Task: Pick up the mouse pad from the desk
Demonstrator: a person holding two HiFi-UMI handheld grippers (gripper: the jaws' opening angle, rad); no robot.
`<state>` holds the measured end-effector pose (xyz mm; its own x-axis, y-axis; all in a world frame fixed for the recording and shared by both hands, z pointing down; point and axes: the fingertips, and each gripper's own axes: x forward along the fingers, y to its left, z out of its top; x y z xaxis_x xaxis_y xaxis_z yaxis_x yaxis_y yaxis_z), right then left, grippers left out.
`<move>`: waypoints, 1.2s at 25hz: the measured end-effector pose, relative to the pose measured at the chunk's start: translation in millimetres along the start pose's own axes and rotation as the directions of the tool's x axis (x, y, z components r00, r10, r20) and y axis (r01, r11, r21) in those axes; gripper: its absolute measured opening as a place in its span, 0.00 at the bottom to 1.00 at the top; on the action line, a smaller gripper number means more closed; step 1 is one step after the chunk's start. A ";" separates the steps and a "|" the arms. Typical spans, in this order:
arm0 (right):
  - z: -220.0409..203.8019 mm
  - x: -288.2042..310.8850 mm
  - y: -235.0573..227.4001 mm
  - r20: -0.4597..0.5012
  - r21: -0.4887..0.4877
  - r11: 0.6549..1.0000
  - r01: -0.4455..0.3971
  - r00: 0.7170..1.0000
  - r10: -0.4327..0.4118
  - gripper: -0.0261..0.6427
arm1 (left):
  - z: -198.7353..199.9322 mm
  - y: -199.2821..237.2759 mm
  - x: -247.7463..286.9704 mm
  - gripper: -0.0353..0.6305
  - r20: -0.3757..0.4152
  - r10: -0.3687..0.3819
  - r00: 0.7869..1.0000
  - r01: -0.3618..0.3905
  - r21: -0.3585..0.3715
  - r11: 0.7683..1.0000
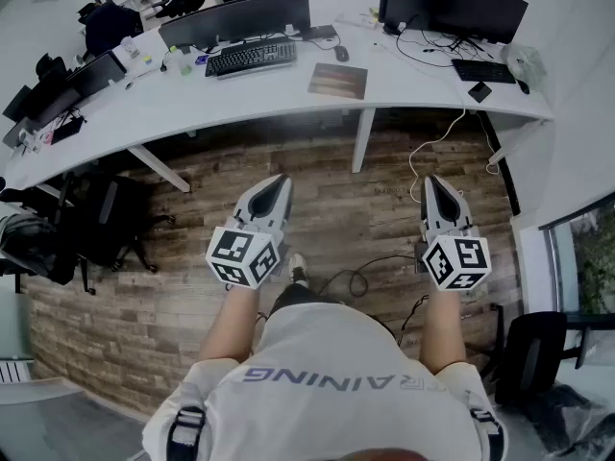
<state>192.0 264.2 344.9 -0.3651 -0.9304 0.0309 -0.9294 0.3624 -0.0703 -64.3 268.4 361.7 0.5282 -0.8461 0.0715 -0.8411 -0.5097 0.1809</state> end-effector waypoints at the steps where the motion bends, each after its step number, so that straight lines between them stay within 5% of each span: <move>1: -1.5 0.3 0.3 -0.001 0.003 1.000 0.001 1.000 -0.001 0.07 | -0.5 0.5 -0.2 0.11 -0.001 0.000 1.000 0.000 0.000 1.000; 20: -7.2 29.3 -9.1 0.015 0.022 0.999 0.032 0.999 -0.033 0.07 | -2.4 19.3 25.0 0.11 -0.027 -0.010 1.000 0.010 -0.009 1.000; 30: -13.8 88.4 -8.1 0.009 0.050 0.999 0.014 1.000 -0.014 0.07 | -2.9 68.3 61.3 0.11 -0.031 -0.016 0.999 0.015 -0.030 0.999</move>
<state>166.6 179.7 362.0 -0.3512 -0.9360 0.0229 -0.9305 0.3462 -0.1199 -89.1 182.2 381.3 0.5452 -0.8324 0.0989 -0.8290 -0.5178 0.2113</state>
